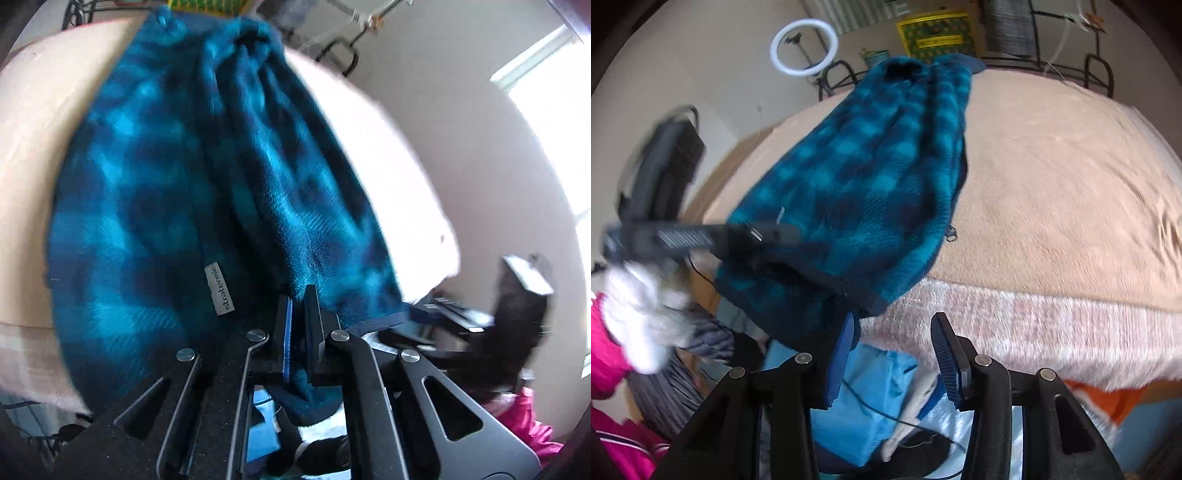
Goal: Fold large clothes
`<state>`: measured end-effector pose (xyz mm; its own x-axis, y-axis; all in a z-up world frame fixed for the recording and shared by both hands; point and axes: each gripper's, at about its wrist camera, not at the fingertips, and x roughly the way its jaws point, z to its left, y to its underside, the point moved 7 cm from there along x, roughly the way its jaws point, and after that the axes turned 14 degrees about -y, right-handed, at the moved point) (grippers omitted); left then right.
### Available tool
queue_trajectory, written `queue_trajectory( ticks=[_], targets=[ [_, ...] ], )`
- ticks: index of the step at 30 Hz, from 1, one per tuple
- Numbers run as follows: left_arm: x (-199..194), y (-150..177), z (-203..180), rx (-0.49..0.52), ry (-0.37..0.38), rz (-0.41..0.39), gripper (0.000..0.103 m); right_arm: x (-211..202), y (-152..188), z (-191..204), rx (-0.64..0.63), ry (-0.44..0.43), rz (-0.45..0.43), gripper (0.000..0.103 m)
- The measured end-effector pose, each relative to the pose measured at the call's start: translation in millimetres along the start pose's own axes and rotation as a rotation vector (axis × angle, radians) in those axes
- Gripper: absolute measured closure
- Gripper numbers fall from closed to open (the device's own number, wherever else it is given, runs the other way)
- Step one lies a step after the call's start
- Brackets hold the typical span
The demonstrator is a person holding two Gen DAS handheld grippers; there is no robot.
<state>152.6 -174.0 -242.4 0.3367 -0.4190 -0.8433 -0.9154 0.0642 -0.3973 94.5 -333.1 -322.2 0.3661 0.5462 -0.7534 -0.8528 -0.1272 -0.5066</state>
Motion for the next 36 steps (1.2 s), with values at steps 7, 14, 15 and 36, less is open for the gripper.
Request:
queue_trajectory(
  ticks=[7, 14, 15, 36],
  targets=[
    [-22.0, -1.6, -3.9, -0.03, 0.051, -0.025, 0.1, 15.6, -27.7, 10.1, -0.094, 0.053, -0.017, 0.097],
    [15.7, 25.6, 4.3, 0.011, 0.013, 0.017, 0.1, -12.9, -1.0, 23.6, -0.196, 0.204, -0.044, 0.1],
    [21.5, 29.3, 7.2, -0.001, 0.015, 0.024, 0.1, -3.0, 4.1, 21.4, -0.206, 0.22, -0.008, 0.1],
    [-48.1, -15.9, 4.3, 0.113, -0.013, -0.112, 0.099, -74.6, -39.8, 10.7, -0.037, -0.056, -0.148, 0.069]
  ],
)
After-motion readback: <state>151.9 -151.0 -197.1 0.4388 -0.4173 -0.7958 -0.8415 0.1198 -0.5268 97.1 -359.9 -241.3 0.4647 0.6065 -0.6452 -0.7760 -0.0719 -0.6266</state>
